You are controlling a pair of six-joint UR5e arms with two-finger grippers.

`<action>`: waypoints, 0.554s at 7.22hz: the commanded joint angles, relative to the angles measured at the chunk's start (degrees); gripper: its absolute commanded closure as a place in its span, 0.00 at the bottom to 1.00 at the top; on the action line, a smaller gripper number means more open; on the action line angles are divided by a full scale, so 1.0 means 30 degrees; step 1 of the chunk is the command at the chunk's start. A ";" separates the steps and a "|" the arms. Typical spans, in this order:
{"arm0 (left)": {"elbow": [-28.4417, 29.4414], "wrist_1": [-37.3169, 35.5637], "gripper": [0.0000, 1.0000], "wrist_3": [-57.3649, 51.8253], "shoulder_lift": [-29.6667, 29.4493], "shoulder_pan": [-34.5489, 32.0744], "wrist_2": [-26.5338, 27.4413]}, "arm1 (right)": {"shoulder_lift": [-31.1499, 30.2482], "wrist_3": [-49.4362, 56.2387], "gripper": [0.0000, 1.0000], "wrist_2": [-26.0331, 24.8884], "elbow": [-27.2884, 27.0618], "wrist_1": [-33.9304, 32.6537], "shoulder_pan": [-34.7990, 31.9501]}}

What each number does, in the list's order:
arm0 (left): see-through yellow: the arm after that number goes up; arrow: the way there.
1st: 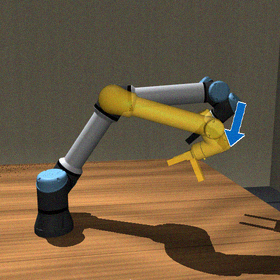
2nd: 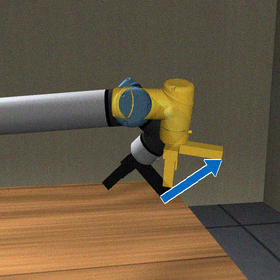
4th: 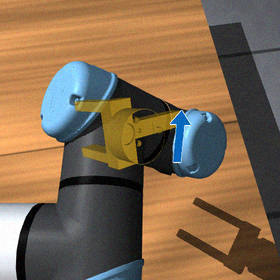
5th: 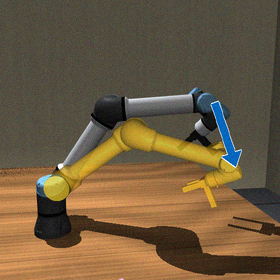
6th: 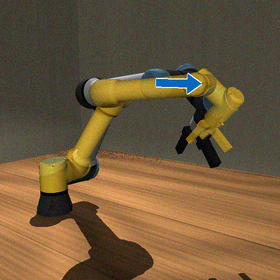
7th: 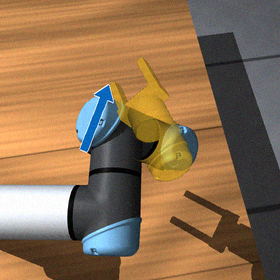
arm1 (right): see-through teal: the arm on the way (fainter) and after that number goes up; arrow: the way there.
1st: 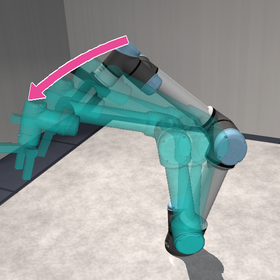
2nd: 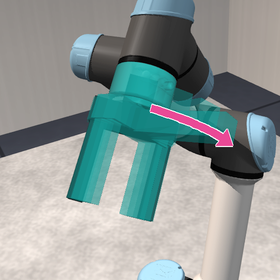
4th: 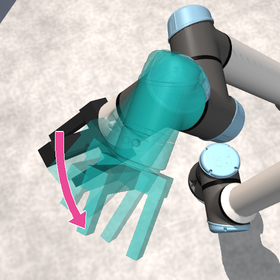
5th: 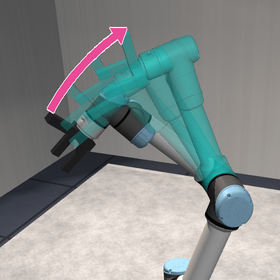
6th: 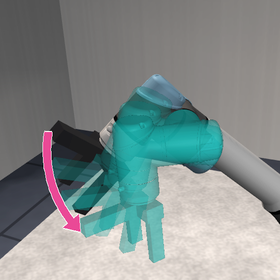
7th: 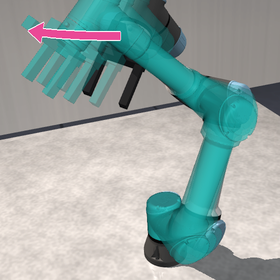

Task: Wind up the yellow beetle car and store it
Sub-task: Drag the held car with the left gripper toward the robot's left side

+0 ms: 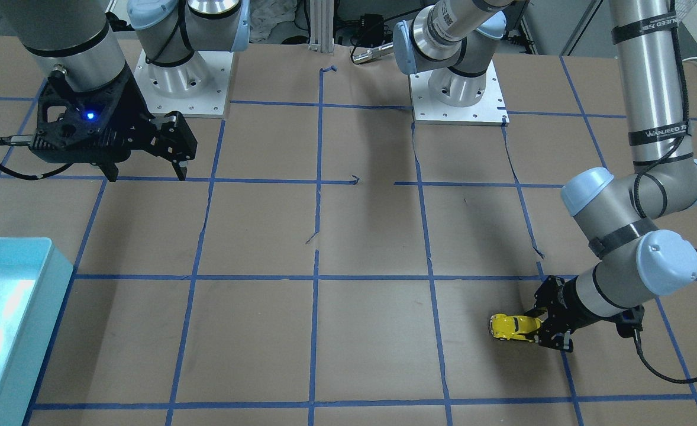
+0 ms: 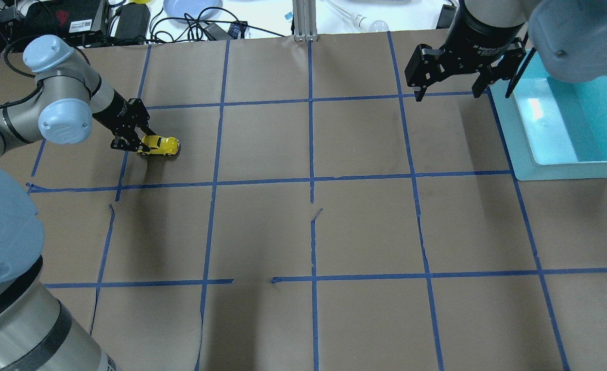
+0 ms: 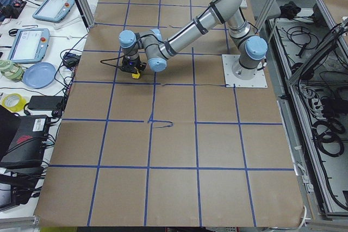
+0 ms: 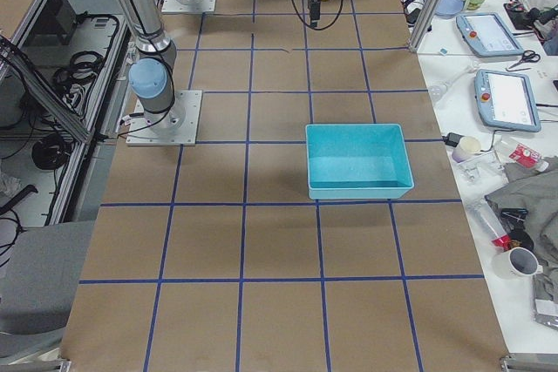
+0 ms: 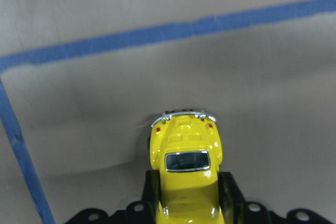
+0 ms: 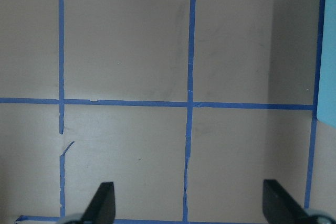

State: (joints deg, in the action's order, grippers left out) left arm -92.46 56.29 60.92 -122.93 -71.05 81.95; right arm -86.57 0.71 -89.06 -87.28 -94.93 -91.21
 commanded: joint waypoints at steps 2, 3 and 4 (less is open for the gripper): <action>0.0088 0.0017 1.00 -0.0531 -0.0097 0.0977 -0.0011 | 0.0000 0.0057 0.00 0.0009 0.0000 0.0004 0.0024; 0.0030 0.0017 0.50 -0.0357 0.0077 0.0979 0.0018 | 0.0000 0.0029 0.00 -0.0020 0.0000 0.0004 -0.0005; 0.0029 -0.0302 0.01 -0.0240 0.0252 0.0950 -0.0097 | 0.0000 0.0029 0.00 -0.0020 0.0000 0.0033 -0.0005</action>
State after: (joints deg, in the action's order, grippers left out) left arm -92.39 56.16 59.80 -122.81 -68.24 81.92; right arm -86.57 0.80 -89.10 -87.28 -94.90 -91.21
